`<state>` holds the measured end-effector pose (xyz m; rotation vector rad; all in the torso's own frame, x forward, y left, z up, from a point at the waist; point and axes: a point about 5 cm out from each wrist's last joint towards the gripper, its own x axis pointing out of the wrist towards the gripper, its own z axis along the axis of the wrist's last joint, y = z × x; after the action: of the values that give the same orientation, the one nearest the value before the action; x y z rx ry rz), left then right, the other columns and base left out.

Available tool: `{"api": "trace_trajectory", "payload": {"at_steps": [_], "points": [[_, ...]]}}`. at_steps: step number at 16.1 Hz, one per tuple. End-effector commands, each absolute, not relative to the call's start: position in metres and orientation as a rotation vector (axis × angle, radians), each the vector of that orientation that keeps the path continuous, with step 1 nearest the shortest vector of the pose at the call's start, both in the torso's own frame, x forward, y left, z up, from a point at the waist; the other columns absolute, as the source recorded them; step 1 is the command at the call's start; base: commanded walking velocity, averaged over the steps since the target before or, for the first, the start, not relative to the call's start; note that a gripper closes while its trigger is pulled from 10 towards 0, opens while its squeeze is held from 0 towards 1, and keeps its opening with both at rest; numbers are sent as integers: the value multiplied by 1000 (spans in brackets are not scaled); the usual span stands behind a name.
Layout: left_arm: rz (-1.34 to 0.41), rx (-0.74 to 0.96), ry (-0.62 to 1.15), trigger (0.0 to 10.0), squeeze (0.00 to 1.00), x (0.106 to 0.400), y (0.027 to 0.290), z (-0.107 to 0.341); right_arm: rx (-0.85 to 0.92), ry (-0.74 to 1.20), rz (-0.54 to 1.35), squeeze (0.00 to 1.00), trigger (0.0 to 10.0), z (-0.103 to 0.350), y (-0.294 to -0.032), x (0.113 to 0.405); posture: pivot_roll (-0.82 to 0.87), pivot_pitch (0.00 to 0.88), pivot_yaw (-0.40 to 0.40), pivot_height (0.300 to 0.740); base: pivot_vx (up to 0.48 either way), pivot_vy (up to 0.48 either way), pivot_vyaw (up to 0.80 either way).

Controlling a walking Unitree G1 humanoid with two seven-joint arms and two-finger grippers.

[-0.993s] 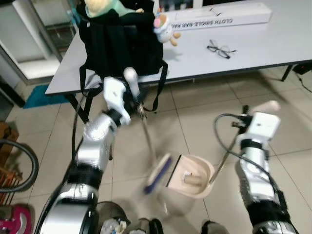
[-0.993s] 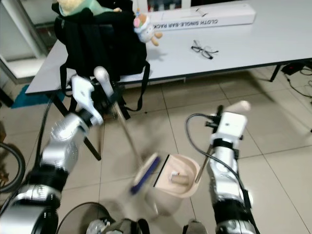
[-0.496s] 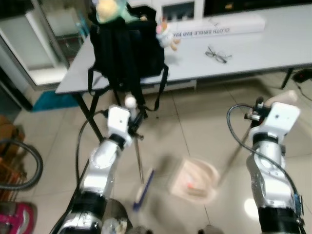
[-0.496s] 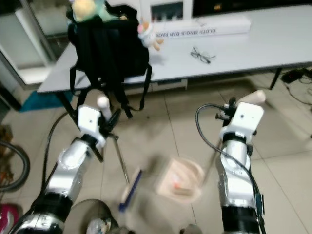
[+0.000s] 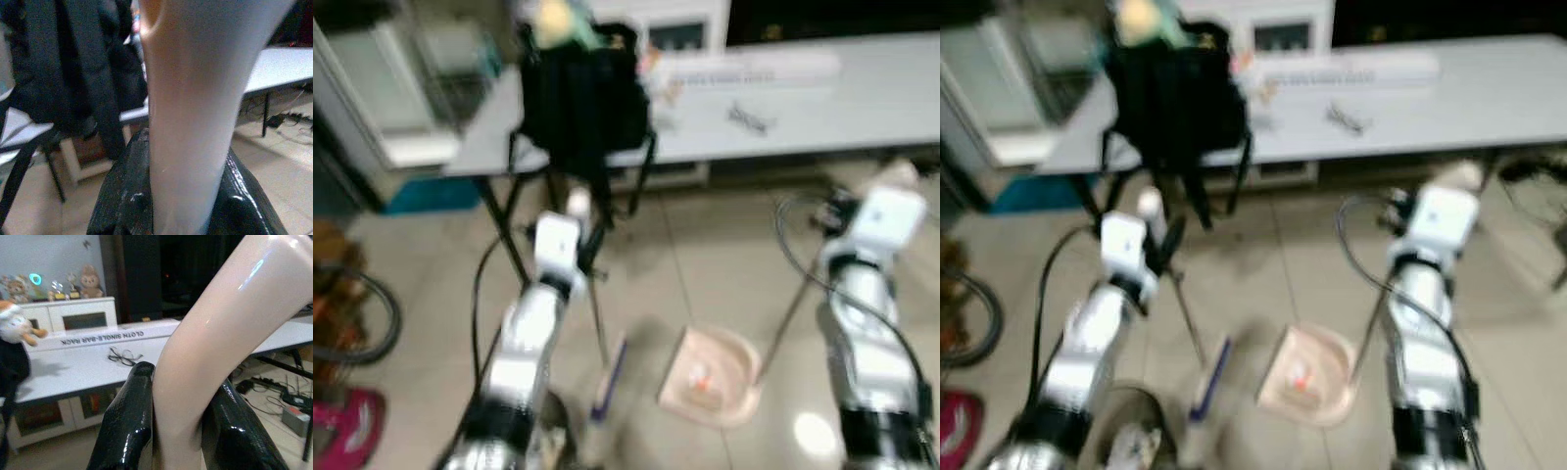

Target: Sweep floor

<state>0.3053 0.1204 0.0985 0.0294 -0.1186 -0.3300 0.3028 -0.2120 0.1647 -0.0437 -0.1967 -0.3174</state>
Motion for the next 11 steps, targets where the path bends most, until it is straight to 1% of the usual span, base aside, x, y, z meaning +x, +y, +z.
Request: {"api": "trace_trajectory", "payload": {"at_steps": [1,5,11], "points": [[-308,69,-163,10000,0,310,127,111,-23,-241,-297,0,10000,177,-206,304,-150,0,73,740,0,0,0],[-270,72,-152,10000,0,302,133,108,-30,-221,-274,0,10000,177,-203,307,-131,0,43,740,0,0,0],[-276,72,-139,10000,0,298,130,105,-44,-219,-274,0,10000,181,-206,309,-138,0,41,740,0,0,0]]}}
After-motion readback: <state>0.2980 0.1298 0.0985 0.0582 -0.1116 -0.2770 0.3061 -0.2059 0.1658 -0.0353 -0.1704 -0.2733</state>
